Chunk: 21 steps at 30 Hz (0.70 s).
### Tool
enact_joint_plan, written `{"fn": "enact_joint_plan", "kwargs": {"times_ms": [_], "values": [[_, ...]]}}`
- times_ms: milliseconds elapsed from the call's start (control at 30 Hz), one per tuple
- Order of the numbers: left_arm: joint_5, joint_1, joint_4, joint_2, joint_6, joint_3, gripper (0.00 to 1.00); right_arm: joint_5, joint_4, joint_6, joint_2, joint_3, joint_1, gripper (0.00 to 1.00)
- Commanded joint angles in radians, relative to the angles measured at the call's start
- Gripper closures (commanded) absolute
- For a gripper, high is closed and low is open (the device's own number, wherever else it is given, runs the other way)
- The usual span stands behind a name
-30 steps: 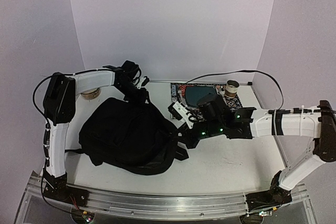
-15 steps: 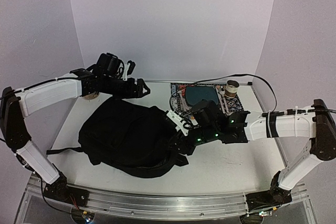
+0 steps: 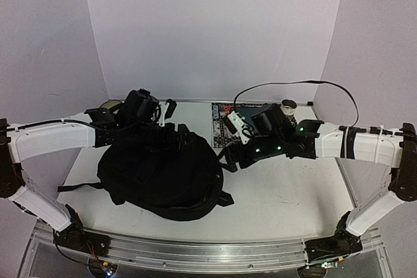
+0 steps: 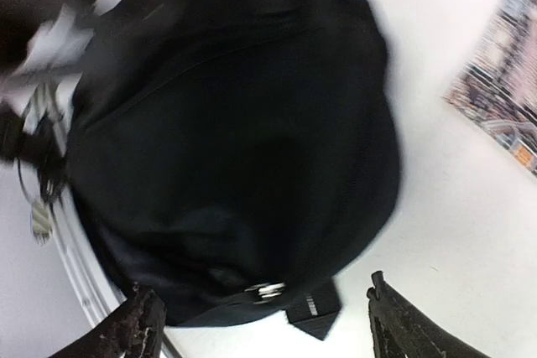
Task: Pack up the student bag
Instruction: Pick up the largest pocket of the bag from the student bag.
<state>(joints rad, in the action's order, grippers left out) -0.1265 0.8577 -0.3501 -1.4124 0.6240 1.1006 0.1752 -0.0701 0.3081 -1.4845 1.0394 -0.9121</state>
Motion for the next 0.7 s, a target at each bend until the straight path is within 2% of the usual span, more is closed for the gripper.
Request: {"fn": "enact_joint_plan", "kwargs": {"times_ms": [0,200,367,500,667], "values": [[0.004,0.071,0.049,-0.010,0.027,0.008,0.11,0.049,0.067,0.195,-0.030,0.033,0.107,0.15],[-0.073,0.137,0.048,-0.101,0.005,0.032,0.17,0.146,0.041,0.297,-0.122,0.048,0.144,0.20],[-0.135,0.150,0.048,-0.175,-0.019,0.054,0.19,0.227,-0.004,0.346,-0.170,0.052,0.148,0.26],[-0.160,0.154,0.048,-0.216,-0.041,0.069,0.21,0.254,-0.021,0.360,-0.174,0.047,0.148,0.28],[-0.198,0.153,0.047,-0.271,-0.063,0.102,0.31,0.270,-0.026,0.368,-0.180,0.039,0.148,0.30]]}}
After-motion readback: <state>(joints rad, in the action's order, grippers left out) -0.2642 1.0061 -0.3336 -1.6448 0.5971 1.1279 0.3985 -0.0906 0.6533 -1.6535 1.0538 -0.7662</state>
